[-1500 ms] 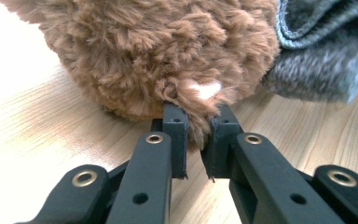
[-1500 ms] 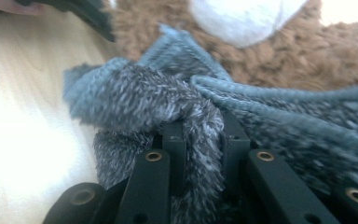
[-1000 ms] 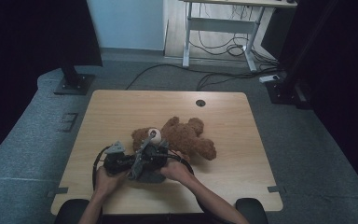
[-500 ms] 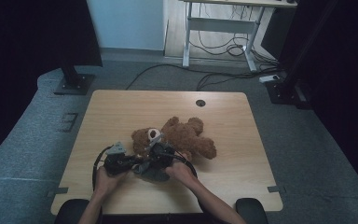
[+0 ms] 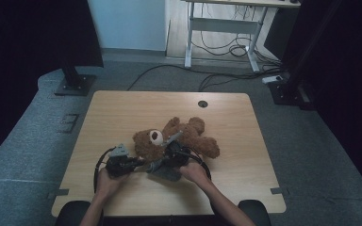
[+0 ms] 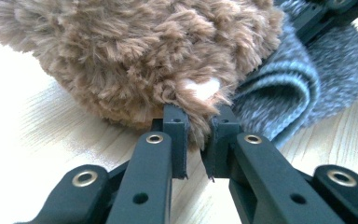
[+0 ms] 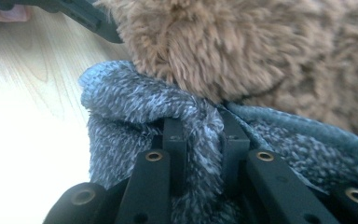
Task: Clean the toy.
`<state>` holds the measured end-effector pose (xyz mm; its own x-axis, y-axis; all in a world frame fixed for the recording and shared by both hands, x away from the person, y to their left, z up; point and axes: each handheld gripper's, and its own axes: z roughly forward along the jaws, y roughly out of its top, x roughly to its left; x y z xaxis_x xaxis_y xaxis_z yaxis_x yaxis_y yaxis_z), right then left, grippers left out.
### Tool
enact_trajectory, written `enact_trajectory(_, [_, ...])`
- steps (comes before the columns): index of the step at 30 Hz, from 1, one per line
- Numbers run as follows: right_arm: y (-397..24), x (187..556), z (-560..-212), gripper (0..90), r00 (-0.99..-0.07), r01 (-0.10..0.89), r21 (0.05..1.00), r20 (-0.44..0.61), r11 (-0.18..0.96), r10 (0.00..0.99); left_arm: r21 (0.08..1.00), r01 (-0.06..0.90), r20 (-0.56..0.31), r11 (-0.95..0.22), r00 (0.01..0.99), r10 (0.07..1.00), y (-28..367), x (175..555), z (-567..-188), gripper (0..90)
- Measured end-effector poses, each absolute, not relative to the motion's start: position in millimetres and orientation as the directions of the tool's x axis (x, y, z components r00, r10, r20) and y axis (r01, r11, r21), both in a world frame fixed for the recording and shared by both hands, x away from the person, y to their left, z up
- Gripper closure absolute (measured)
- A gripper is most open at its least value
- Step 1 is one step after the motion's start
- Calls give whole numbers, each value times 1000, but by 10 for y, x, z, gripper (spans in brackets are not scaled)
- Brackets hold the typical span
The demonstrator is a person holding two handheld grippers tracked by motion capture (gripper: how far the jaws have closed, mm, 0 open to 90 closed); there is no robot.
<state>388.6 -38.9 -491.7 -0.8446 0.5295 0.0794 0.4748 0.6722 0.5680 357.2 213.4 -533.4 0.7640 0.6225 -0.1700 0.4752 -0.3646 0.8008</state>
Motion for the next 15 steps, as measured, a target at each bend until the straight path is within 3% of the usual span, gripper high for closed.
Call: enact_trajectory(15, [-724,3740,-4527,762,-849,458,617,90,639,521,797,492,-175,-350,743,646,2162,3585,-5340,795])
